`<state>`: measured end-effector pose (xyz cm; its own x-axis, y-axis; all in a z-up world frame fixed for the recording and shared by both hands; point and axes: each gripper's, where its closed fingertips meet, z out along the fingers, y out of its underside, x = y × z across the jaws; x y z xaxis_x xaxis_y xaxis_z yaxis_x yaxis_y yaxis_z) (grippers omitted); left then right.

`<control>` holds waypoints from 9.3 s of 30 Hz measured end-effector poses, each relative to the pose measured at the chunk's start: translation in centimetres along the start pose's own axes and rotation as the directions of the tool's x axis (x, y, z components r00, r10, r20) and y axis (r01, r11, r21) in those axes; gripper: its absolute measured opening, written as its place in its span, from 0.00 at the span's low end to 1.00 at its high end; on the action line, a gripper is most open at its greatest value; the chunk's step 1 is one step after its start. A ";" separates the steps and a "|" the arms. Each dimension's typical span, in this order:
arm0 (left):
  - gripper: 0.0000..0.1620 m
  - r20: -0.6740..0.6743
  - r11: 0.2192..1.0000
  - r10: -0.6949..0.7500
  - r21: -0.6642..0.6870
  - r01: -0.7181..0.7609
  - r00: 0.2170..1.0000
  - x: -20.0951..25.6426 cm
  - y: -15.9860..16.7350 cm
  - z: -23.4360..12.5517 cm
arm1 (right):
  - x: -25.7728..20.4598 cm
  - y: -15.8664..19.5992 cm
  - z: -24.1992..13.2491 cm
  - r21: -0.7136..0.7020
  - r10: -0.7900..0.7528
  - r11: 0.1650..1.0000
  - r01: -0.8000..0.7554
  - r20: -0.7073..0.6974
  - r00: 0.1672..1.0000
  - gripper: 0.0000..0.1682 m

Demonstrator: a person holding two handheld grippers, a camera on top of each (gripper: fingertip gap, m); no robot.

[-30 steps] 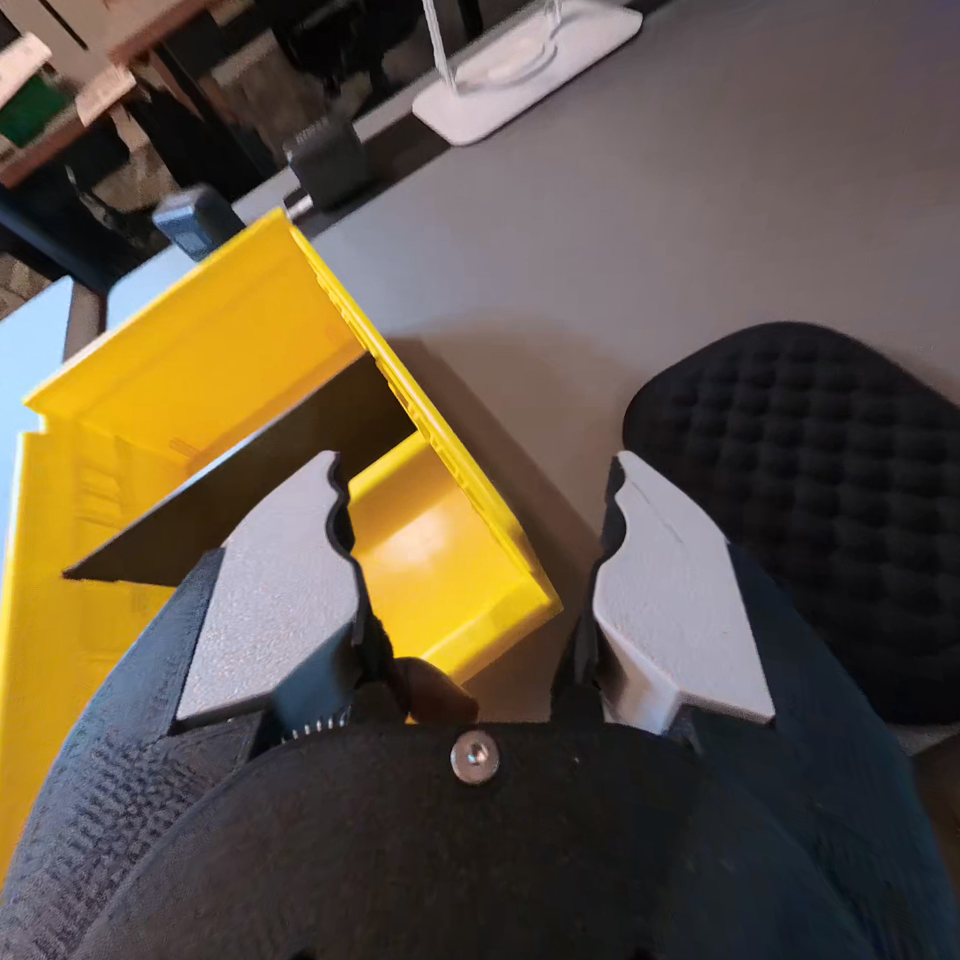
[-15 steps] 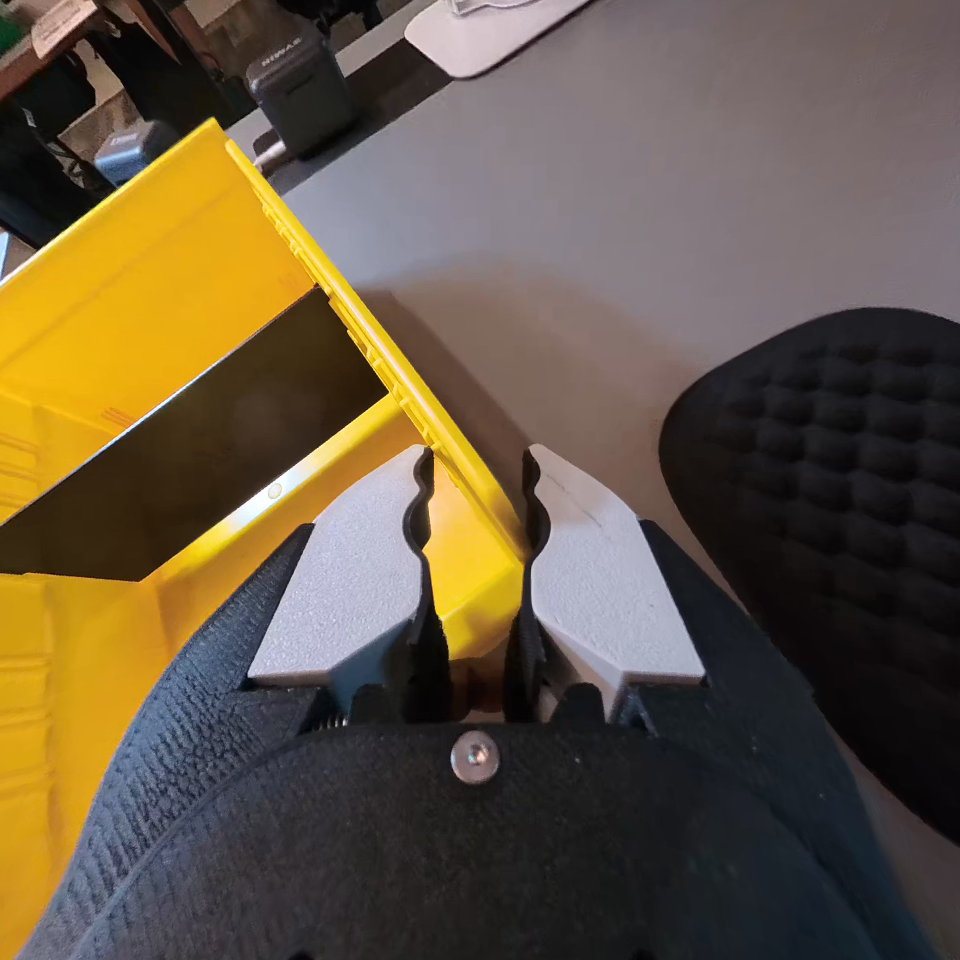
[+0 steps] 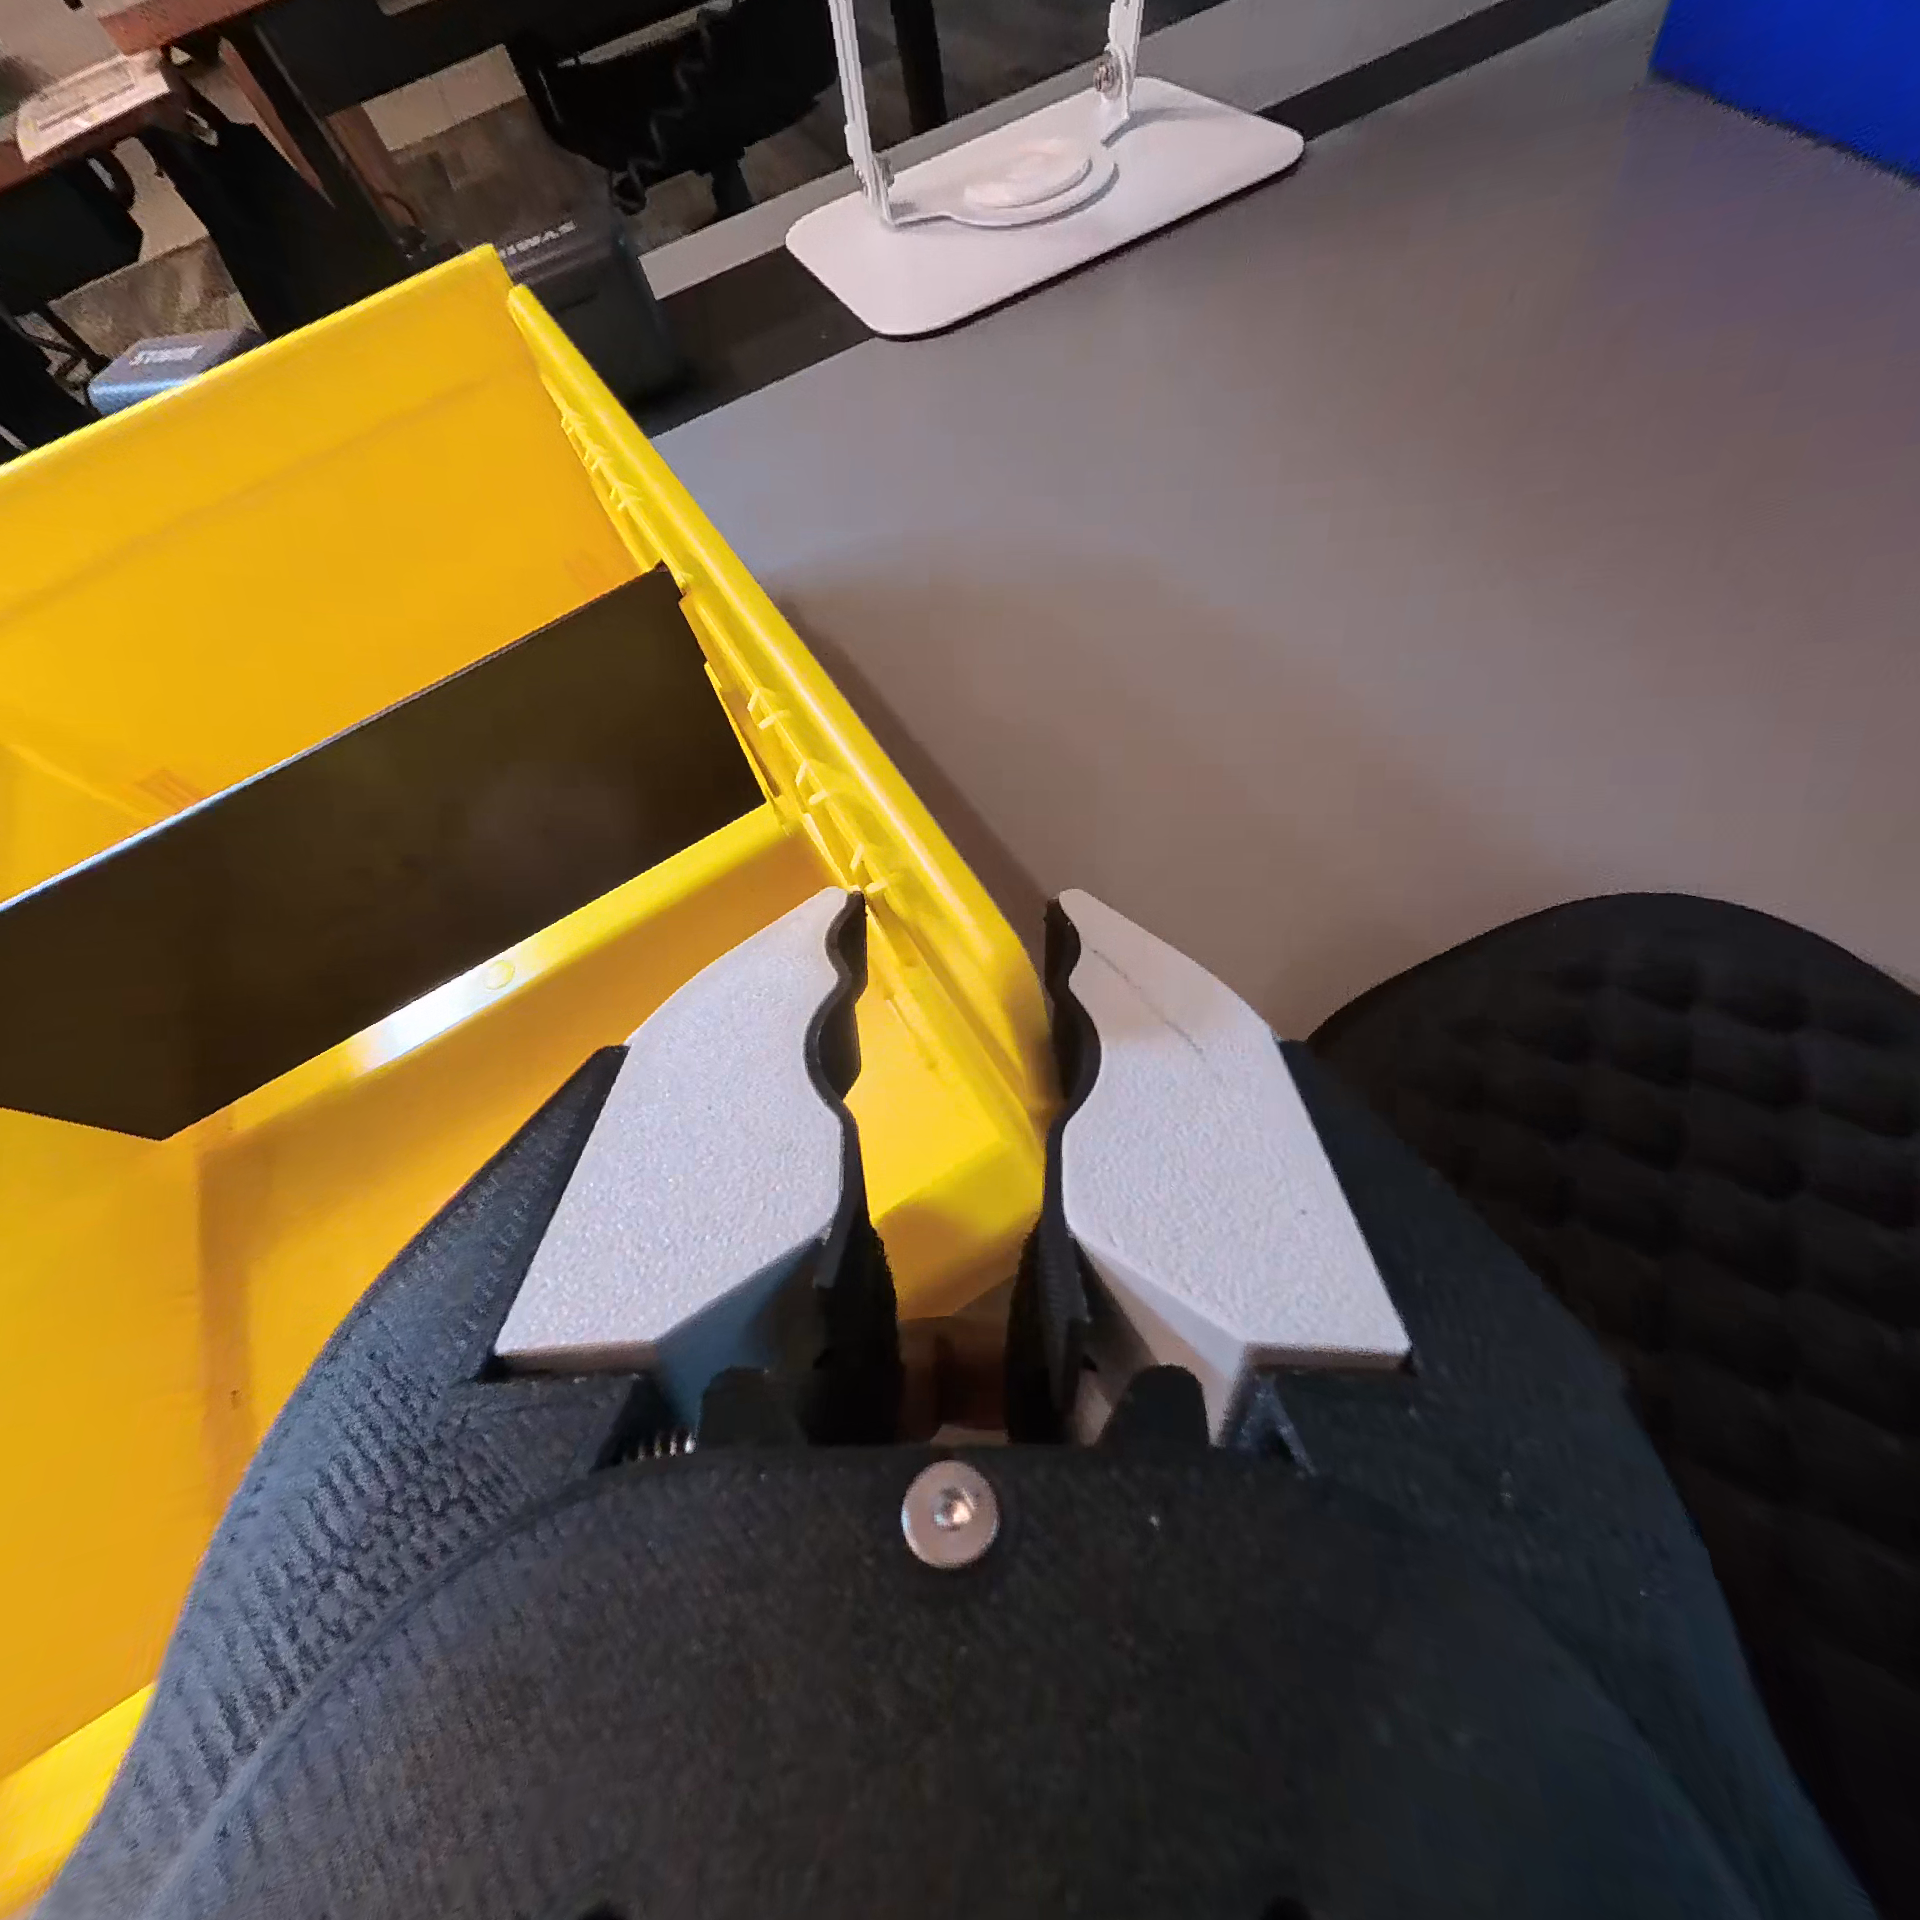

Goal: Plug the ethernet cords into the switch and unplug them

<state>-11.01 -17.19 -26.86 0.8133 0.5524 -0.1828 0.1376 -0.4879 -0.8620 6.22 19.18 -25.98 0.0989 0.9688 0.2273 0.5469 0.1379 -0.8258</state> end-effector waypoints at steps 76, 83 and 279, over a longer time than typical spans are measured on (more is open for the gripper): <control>0.04 0.465 0.837 -0.152 0.530 -0.137 0.872 -7.7 -11.2 -14.0 | -25.3 -20.7 -5.8 0.708 -0.363 0.671 0.222 0.052 0.930 0.07; 0.04 0.306 0.775 -0.062 0.615 -0.147 0.950 1.3 -18.9 -8.7 | -14.1 -18.5 -10.2 0.677 -0.216 0.687 0.264 -0.156 0.964 0.07; 0.49 -0.490 0.888 0.247 0.459 0.006 0.836 9.4 -17.0 -12.7 | -9.7 -8.4 -16.7 0.757 -0.643 0.417 0.502 -0.145 0.752 0.44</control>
<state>1.47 -12.31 -7.88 0.9909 0.0105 -0.1344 -0.1322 -0.1198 -0.9840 14.59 5.16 -12.63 -0.1571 0.6102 0.7765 -0.3519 0.7001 -0.6213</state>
